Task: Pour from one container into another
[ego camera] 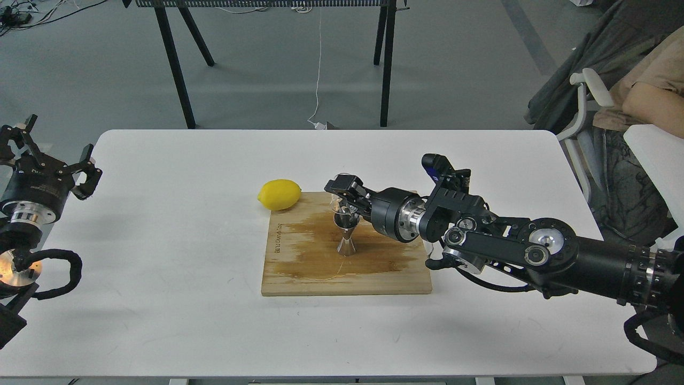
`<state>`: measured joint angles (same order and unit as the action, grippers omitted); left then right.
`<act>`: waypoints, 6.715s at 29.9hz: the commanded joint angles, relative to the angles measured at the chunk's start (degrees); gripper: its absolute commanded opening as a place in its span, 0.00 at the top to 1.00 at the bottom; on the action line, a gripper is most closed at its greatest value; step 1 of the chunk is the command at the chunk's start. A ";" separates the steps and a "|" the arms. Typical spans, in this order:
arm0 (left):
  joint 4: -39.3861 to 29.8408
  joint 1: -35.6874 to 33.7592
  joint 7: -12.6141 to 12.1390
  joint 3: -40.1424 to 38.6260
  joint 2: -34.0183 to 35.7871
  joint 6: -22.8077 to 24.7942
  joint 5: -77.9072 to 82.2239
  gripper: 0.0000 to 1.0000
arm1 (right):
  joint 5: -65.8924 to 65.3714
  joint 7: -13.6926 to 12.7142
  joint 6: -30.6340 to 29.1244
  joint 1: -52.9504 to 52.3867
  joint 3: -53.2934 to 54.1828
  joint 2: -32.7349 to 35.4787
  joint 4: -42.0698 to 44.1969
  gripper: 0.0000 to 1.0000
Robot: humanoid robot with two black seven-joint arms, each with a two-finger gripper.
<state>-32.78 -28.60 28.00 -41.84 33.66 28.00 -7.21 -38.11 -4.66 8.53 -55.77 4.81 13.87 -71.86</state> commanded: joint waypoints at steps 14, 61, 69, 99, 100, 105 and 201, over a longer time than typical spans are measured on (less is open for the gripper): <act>0.00 0.12 0.00 0.00 0.00 0.00 -0.08 0.02 | -1.70 0.09 0.00 -2.15 -3.06 -0.42 0.58 0.51; 0.00 0.30 0.00 -0.08 0.00 0.00 -0.08 0.02 | -4.87 0.26 -0.88 -5.75 -7.72 -0.78 0.93 0.51; 0.00 0.30 0.00 0.00 0.00 0.00 -0.08 0.02 | -4.25 0.35 -0.79 -4.61 -5.87 0.45 0.23 0.51; 2.46 0.03 0.00 0.79 -1.32 0.00 0.01 0.02 | 29.84 0.88 -2.02 21.82 47.18 6.08 -4.96 0.51; 2.46 0.12 0.00 0.79 -1.40 0.00 0.01 0.02 | 30.81 0.97 -2.02 23.85 50.52 5.91 -5.04 0.51; 2.46 0.21 0.00 0.97 -1.76 0.00 0.01 0.02 | 37.13 1.93 -2.37 36.59 68.63 2.66 -5.04 0.51; 4.57 -7.25 0.00 4.13 -0.35 0.00 0.97 0.02 | 45.58 -3.08 -36.53 37.93 73.50 7.93 13.66 0.01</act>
<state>-28.20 -33.69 28.00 -39.27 33.26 28.00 -6.62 7.53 -7.80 -24.56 -16.53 78.48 21.35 -64.34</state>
